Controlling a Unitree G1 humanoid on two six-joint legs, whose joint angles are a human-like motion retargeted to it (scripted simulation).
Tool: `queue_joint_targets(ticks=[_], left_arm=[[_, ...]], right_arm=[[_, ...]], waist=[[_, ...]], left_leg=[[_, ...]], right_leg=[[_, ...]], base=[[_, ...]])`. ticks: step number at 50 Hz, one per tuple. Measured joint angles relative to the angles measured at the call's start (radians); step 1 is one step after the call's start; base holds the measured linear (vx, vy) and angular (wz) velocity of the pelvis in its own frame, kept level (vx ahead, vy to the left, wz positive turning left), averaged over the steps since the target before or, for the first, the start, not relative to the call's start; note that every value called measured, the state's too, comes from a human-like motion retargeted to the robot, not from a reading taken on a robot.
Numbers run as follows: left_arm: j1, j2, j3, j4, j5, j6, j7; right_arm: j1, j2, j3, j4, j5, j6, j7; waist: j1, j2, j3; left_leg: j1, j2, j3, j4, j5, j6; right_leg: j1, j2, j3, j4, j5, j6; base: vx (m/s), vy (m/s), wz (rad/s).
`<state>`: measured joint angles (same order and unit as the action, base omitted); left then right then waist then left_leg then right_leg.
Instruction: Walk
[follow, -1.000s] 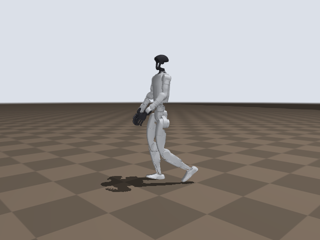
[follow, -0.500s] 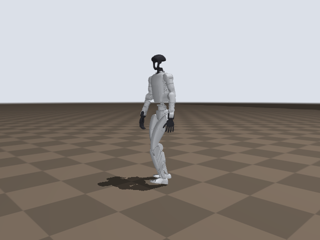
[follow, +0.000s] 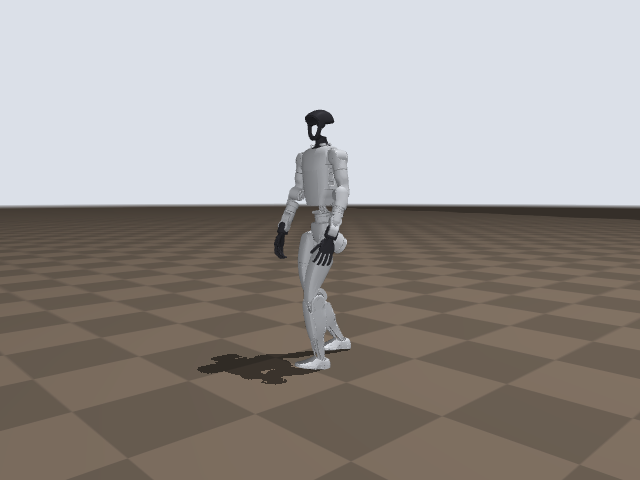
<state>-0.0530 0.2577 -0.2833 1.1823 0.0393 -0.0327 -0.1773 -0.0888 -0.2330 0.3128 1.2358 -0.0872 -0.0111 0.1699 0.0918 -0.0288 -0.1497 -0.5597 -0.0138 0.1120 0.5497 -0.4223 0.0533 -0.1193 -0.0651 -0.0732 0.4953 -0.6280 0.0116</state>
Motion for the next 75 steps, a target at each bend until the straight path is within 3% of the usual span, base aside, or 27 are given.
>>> queue_joint_targets(ticks=[14,21,27,30,35,37,50,60,65,70,72,75], left_arm=[[-0.058,0.021,-0.015,-0.068,-0.067,-0.014,0.034],[-0.058,0.027,-0.021,-0.067,-0.039,-0.014,0.035],[-0.047,0.026,-0.022,-0.053,-0.006,-0.005,0.03],[-0.056,0.024,-0.018,-0.038,0.01,0.001,0.022],[-0.031,0.017,-0.033,-0.019,0.04,0.003,0.012],[-0.035,0.015,-0.031,-0.008,0.053,0.002,0.003],[0.02,0.02,-0.039,0.042,0.1,-0.027,-0.02],[0.011,0.025,-0.032,0.041,0.088,-0.047,-0.017],[0.012,0.021,-0.027,0.035,0.077,-0.052,-0.014],[0.015,0.02,-0.016,0.029,0.065,-0.052,-0.012],[0.017,0.019,-0.011,0.026,0.062,-0.052,-0.011],[0.018,0.019,-0.005,0.02,0.062,-0.051,-0.008]], right_arm=[[-0.03,0.003,0.0,-0.08,0.056,-0.005,-0.008],[-0.041,0.008,0.004,-0.131,0.065,-0.008,-0.014],[-0.036,0.017,0.005,-0.154,0.063,-0.007,-0.021],[-0.044,0.017,0.002,-0.145,0.059,-0.001,-0.019],[-0.008,0.027,0.001,-0.114,0.047,0.008,-0.019],[-0.012,0.027,-0.002,-0.09,0.04,0.012,-0.015],[0.011,0.033,-0.02,-0.009,0.025,0.015,0.003],[0.012,0.005,-0.035,-0.005,0.048,0.003,0.015],[0.012,-0.009,-0.044,-0.015,0.064,-0.004,0.007],[0.008,-0.019,-0.05,-0.028,0.071,-0.009,-0.009],[0.007,-0.021,-0.051,-0.032,0.069,-0.01,-0.016],[0.005,-0.02,-0.053,-0.038,0.063,-0.011,-0.026]], waist=[[-0.064,-0.106,0.007],[-0.085,-0.138,0.028],[-0.103,-0.131,0.051],[-0.101,-0.098,0.069],[-0.111,-0.106,0.081],[-0.101,-0.077,0.089],[-0.062,-0.073,0.083],[-0.036,-0.056,0.085],[-0.038,-0.033,0.093],[-0.038,0.008,0.109],[-0.042,0.028,0.118],[-0.051,0.056,0.131]], left_leg=[[0.162,-0.224,-0.045,-0.156,0.01,0.055],[0.252,-0.303,-0.099,-0.25,0.025,0.068],[0.337,-0.329,-0.176,-0.326,0.041,0.057],[0.406,-0.299,-0.228,-0.415,0.068,0.044],[0.457,-0.319,-0.302,-0.443,0.067,0.04],[0.488,-0.282,-0.331,-0.485,0.074,0.032],[0.568,-0.271,-0.481,-0.508,0.04,0.03],[0.656,-0.266,-0.578,-0.44,-0.023,0.031],[0.684,-0.256,-0.517,-0.337,-0.05,-0.003],[0.67,-0.227,-0.452,-0.119,-0.068,-0.075],[0.638,-0.188,-0.381,0.015,-0.055,-0.108],[0.552,-0.059,-0.201,0.273,0.011,-0.117]], right_leg=[[-0.044,-0.113,0.155,0.338,0.155,0.145],[-0.167,-0.226,0.104,0.564,0.114,0.11],[-0.285,-0.248,0.056,0.584,0.033,0.049],[-0.327,-0.198,0.025,0.508,0.023,0.025],[-0.409,-0.161,0.026,0.396,0.035,0.034],[-0.42,-0.1,0.017,0.296,0.077,0.037],[-0.484,0.068,0.105,-0.106,0.271,0.101],[-0.425,0.126,0.144,-0.084,0.337,0.086],[-0.375,0.138,0.143,-0.022,0.281,0.059],[-0.3,0.162,0.111,0.01,0.212,0.014],[-0.264,0.173,0.091,0.013,0.189,-0.004],[-0.215,0.182,0.055,0.015,0.156,-0.03]], base=[[0.19,0.13,0.61],[0.18,0.08,0.65],[0.19,0.03,0.68],[0.2,0.03,0.61],[0.2,0.05,0.83],[0.22,0.06,0.68],[0.23,0.05,0.72],[0.29,0.0,0.57],[0.33,-0.02,0.61],[0.32,-0.04,0.52],[0.29,-0.04,0.69],[0.26,-0.04,0.78]])
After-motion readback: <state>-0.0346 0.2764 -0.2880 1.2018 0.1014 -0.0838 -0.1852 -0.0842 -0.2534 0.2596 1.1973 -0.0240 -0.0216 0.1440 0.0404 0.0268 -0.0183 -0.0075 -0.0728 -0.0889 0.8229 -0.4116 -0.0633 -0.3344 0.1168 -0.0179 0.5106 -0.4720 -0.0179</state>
